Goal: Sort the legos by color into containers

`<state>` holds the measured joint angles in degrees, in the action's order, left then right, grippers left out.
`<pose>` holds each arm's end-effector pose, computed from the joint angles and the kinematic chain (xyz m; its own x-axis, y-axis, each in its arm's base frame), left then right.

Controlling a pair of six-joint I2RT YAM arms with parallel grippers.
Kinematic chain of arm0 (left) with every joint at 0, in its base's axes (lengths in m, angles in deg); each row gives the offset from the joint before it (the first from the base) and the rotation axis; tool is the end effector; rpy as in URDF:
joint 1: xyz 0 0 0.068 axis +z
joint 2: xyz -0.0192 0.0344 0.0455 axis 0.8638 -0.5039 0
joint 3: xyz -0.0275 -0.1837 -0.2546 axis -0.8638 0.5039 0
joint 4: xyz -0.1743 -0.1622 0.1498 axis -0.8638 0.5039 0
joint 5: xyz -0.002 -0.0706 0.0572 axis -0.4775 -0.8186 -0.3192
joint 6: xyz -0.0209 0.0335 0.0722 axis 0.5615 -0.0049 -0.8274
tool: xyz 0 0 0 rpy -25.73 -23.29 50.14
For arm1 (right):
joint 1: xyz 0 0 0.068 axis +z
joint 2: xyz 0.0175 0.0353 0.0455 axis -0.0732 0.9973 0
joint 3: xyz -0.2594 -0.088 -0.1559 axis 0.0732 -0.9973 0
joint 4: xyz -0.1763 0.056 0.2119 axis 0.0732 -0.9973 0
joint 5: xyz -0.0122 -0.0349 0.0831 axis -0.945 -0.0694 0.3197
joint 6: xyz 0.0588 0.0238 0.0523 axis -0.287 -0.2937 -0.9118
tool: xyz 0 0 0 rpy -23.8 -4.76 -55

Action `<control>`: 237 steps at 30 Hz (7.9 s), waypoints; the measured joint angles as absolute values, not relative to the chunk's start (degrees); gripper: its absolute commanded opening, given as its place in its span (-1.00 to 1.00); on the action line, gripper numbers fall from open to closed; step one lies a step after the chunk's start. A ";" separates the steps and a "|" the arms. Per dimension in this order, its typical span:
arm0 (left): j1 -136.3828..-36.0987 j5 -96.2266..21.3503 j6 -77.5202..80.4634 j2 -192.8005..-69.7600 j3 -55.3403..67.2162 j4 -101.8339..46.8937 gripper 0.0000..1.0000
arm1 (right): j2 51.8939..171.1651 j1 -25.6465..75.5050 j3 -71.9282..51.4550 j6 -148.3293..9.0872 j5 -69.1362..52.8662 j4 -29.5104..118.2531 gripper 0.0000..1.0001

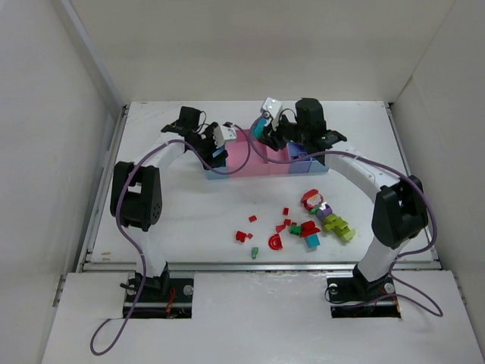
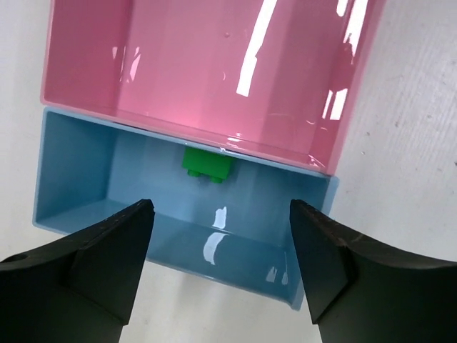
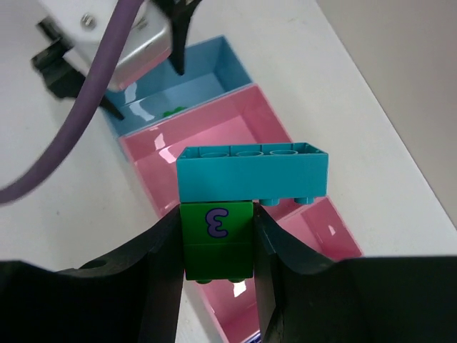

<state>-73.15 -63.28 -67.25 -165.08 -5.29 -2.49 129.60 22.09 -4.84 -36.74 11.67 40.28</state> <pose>0.4526 -0.1491 0.2420 0.0673 0.6990 -0.7120 0.9133 0.2441 0.3260 0.4043 0.2365 0.3381 0.0279 -0.4212 -0.9065 -0.8480 0.4702 -0.2446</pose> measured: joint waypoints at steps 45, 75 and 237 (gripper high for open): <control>-87.07 -66.30 -109.94 -140.21 9.16 -4.81 -1.00 | 140.03 23.31 11.18 -5.57 53.35 -2.82 -1.00; -95.29 -72.16 18.23 -200.10 -42.47 -49.99 -0.77 | 93.47 6.28 -21.99 -54.49 -19.07 31.99 -1.00; -90.42 -82.08 -57.55 -138.53 -3.98 8.30 -1.00 | 112.58 29.89 -10.30 -29.20 27.23 18.36 -1.00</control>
<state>-90.42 -82.08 -57.55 -138.53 -3.98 8.30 112.58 29.89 -10.30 -29.20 27.23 18.36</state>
